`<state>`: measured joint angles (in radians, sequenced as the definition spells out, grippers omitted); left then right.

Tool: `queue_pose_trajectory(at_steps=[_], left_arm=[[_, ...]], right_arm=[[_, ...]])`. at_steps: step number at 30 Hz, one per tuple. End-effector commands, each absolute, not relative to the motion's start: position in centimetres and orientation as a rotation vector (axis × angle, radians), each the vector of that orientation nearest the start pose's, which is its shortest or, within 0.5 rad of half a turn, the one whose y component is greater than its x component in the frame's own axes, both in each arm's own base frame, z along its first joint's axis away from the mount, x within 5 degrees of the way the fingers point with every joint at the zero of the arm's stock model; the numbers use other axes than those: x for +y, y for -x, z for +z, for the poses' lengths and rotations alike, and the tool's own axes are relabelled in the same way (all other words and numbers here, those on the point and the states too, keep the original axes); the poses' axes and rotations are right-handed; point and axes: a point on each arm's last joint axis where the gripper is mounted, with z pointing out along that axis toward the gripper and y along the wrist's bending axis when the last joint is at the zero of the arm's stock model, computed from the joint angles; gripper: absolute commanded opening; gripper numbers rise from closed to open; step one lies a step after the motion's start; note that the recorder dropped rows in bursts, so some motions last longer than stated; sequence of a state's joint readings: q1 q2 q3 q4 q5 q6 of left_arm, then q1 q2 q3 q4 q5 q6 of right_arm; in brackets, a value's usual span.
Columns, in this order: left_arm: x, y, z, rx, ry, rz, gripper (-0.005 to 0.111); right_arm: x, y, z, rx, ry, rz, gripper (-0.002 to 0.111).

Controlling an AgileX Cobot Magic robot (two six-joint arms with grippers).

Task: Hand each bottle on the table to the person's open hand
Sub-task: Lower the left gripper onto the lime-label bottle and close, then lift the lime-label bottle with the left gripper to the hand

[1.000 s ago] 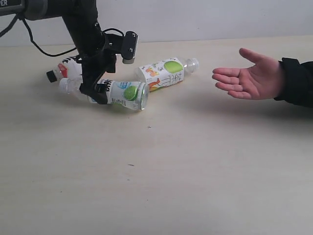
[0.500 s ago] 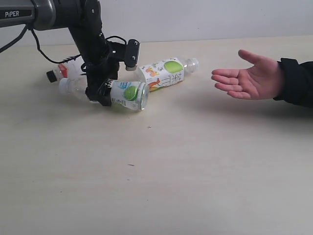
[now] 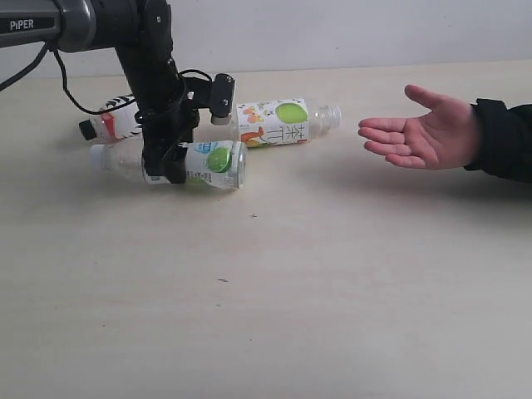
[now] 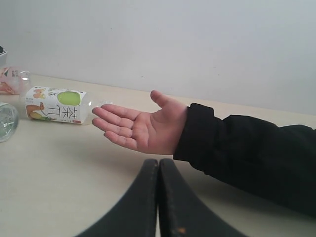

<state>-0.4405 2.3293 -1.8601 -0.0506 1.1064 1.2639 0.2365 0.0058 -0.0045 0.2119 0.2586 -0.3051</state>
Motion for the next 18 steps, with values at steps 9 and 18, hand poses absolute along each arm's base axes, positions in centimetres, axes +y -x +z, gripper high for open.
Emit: queue_pose_trajectory(at_steps=[9, 18], left_arm=[[-19.9, -41.0, 18.9, -2.294, 2.28, 0.036, 0.0], [-21.4, -39.0, 24.3, -2.725, 1.945, 0.044, 0.0]], right_arm=[[1.7, -5.3, 19.1, 1.694, 0.328, 0.138, 0.0], [1.7, -5.3, 19.1, 1.694, 0.328, 0.138, 0.0]])
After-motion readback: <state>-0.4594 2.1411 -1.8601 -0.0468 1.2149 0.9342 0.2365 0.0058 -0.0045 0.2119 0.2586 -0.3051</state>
